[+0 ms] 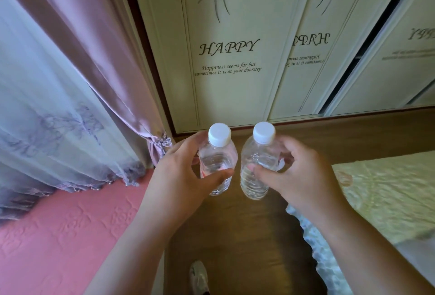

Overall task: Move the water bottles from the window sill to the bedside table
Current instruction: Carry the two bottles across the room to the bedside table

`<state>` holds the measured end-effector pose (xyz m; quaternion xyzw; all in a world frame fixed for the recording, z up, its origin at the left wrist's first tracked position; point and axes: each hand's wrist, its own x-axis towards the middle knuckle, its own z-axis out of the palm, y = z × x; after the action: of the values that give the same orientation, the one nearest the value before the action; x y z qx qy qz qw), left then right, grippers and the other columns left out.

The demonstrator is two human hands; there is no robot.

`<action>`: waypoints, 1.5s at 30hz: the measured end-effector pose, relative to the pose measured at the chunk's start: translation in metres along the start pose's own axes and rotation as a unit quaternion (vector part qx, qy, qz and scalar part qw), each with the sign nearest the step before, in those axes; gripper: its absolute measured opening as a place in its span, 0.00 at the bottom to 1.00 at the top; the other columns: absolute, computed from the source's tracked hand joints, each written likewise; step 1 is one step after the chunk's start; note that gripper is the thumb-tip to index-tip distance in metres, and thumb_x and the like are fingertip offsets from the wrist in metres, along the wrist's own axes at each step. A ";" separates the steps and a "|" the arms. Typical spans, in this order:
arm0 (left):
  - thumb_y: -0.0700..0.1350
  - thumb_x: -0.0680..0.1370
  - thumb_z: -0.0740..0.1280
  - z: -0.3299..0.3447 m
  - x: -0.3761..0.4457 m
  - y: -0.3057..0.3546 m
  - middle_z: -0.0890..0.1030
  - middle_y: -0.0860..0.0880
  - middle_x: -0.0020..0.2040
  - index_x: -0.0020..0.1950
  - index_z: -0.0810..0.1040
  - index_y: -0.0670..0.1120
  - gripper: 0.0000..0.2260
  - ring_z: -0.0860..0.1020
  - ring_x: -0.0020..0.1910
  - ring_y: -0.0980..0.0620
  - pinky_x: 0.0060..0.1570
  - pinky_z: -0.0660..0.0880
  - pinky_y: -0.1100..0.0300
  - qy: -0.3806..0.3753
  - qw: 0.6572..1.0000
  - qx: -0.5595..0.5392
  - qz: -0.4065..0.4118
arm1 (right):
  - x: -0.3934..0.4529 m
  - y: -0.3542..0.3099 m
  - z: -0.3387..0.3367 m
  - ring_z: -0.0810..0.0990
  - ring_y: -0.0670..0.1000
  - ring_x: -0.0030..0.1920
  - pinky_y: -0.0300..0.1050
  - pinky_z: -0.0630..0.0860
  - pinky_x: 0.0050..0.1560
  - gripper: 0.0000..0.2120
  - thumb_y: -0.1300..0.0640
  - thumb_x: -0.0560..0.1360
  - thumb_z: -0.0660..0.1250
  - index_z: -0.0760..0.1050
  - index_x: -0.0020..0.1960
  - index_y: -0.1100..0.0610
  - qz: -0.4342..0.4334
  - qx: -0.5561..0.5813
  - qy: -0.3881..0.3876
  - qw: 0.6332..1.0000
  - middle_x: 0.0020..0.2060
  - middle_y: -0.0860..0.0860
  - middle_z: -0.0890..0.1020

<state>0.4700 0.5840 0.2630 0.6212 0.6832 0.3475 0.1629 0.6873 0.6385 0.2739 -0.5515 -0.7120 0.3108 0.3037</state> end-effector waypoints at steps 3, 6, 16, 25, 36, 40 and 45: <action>0.64 0.65 0.77 -0.013 0.032 -0.018 0.78 0.60 0.61 0.69 0.70 0.59 0.36 0.78 0.52 0.62 0.49 0.72 0.71 0.005 1.000 -0.006 0.015 | 0.029 -0.014 0.016 0.77 0.31 0.48 0.25 0.71 0.41 0.25 0.43 0.64 0.79 0.75 0.59 0.39 0.011 0.020 0.012 1.000 0.44 0.30 0.80; 0.64 0.64 0.77 -0.024 0.061 -0.034 0.78 0.61 0.60 0.69 0.70 0.61 0.35 0.78 0.51 0.63 0.47 0.71 0.72 0.004 1.000 -0.006 0.024 | 0.052 -0.027 0.030 0.77 0.29 0.48 0.26 0.70 0.41 0.24 0.43 0.64 0.80 0.74 0.56 0.36 0.013 0.033 0.019 0.999 0.45 0.24 0.78; 0.65 0.63 0.77 -0.030 0.126 -0.071 0.79 0.60 0.58 0.68 0.70 0.63 0.35 0.80 0.51 0.63 0.50 0.76 0.66 -0.009 0.999 -0.025 0.036 | 0.107 -0.035 0.058 0.78 0.31 0.48 0.27 0.72 0.43 0.23 0.44 0.64 0.80 0.74 0.56 0.36 0.007 0.035 0.055 0.998 0.46 0.24 0.78; 0.64 0.64 0.78 -0.001 0.187 -0.063 0.79 0.60 0.58 0.68 0.69 0.64 0.35 0.80 0.52 0.63 0.48 0.79 0.62 -0.013 1.000 -0.007 0.019 | 0.179 0.002 0.047 0.79 0.33 0.48 0.34 0.75 0.43 0.27 0.44 0.64 0.79 0.76 0.61 0.39 0.012 0.039 0.052 0.998 0.46 0.26 0.79; 0.60 0.64 0.79 0.050 0.295 -0.008 0.78 0.62 0.58 0.66 0.71 0.63 0.33 0.76 0.51 0.72 0.47 0.71 0.79 0.005 1.000 -0.004 0.021 | 0.293 0.045 -0.014 0.80 0.37 0.48 0.36 0.77 0.47 0.26 0.42 0.65 0.79 0.77 0.61 0.41 -0.015 0.047 0.058 0.997 0.48 0.34 0.82; 0.61 0.64 0.79 0.072 0.321 0.003 0.77 0.64 0.58 0.66 0.69 0.67 0.33 0.78 0.51 0.69 0.45 0.72 0.77 0.010 1.000 -0.022 0.013 | 0.319 0.062 -0.032 0.78 0.37 0.48 0.34 0.74 0.46 0.28 0.41 0.65 0.78 0.76 0.62 0.41 -0.020 0.024 0.062 0.998 0.48 0.34 0.81; 0.62 0.64 0.77 0.095 0.351 0.015 0.75 0.70 0.55 0.64 0.68 0.71 0.31 0.77 0.51 0.71 0.44 0.72 0.76 -0.013 0.999 -0.030 0.024 | 0.342 0.080 -0.053 0.78 0.34 0.49 0.30 0.74 0.45 0.28 0.40 0.65 0.78 0.75 0.63 0.40 -0.004 0.010 0.065 0.998 0.48 0.32 0.80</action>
<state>0.4819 0.9479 0.2793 0.6363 0.6553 0.3638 0.1824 0.7054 0.9929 0.2748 -0.5652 -0.6896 0.2800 0.3559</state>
